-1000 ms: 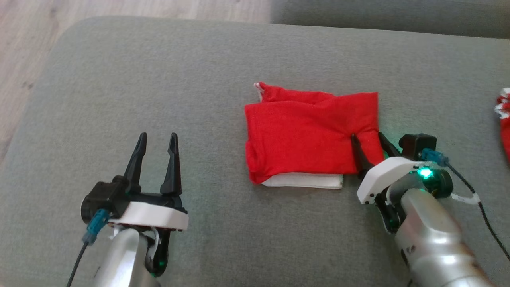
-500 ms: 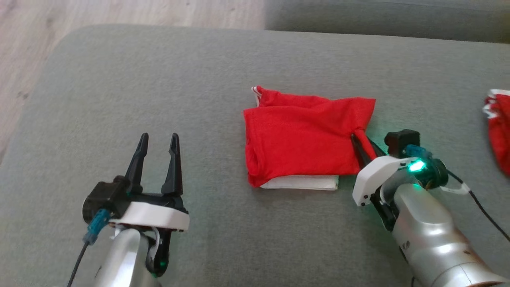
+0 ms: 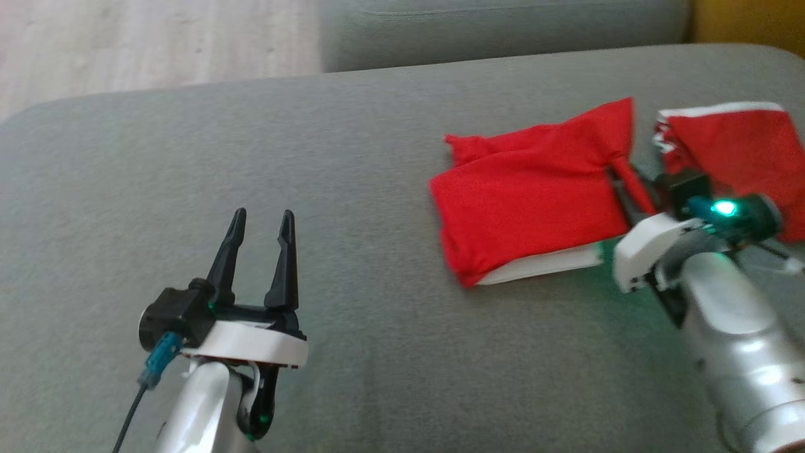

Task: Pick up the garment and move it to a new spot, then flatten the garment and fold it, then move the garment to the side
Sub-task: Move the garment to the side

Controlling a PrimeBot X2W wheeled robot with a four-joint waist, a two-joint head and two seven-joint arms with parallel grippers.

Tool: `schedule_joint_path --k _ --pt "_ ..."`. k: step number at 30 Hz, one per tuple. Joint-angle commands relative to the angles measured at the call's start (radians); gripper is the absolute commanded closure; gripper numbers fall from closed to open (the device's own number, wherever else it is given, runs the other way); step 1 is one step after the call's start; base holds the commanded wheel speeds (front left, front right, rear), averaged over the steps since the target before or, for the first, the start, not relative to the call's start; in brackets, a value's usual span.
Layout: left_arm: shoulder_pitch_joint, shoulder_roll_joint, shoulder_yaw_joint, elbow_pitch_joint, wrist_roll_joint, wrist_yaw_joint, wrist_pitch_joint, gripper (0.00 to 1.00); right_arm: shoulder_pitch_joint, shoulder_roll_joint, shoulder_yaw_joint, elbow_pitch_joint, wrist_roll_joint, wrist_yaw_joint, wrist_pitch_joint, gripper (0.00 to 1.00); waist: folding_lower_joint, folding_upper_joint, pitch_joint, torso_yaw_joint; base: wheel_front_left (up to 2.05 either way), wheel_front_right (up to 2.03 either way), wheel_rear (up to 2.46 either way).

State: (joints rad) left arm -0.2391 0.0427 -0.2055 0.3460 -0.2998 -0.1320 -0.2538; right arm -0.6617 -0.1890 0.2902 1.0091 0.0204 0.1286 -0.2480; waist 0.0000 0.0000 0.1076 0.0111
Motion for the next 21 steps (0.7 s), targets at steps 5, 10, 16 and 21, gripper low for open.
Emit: schedule_joint_path --k 5,10,16,21 --pt "-0.041 0.008 0.037 -0.042 0.003 0.004 -0.008 0.0 -0.04 -0.115 0.034 -0.07 0.006 0.002 0.027 1.0 0.0 0.0 0.023 -0.066 0.0 0.0 0.0" --pt "-0.065 0.008 0.045 -0.043 0.01 0.003 -0.008 0.0 -0.078 -0.231 0.015 -0.101 0.04 0.002 0.066 1.0 0.0 0.0 0.072 -0.081 0.0 0.0 0.0" --pt "-0.114 0.008 0.026 -0.033 0.014 0.002 -0.008 0.0 -0.151 -0.342 -0.065 -0.068 0.054 0.002 0.113 1.0 0.0 0.0 0.154 -0.064 0.0 0.0 0.0" --pt "-0.142 0.008 0.001 -0.03 0.005 0.002 -0.008 0.0 -0.189 -0.401 -0.114 -0.013 0.003 0.002 0.157 1.0 0.0 0.0 0.193 -0.038 0.0 0.0 0.0"
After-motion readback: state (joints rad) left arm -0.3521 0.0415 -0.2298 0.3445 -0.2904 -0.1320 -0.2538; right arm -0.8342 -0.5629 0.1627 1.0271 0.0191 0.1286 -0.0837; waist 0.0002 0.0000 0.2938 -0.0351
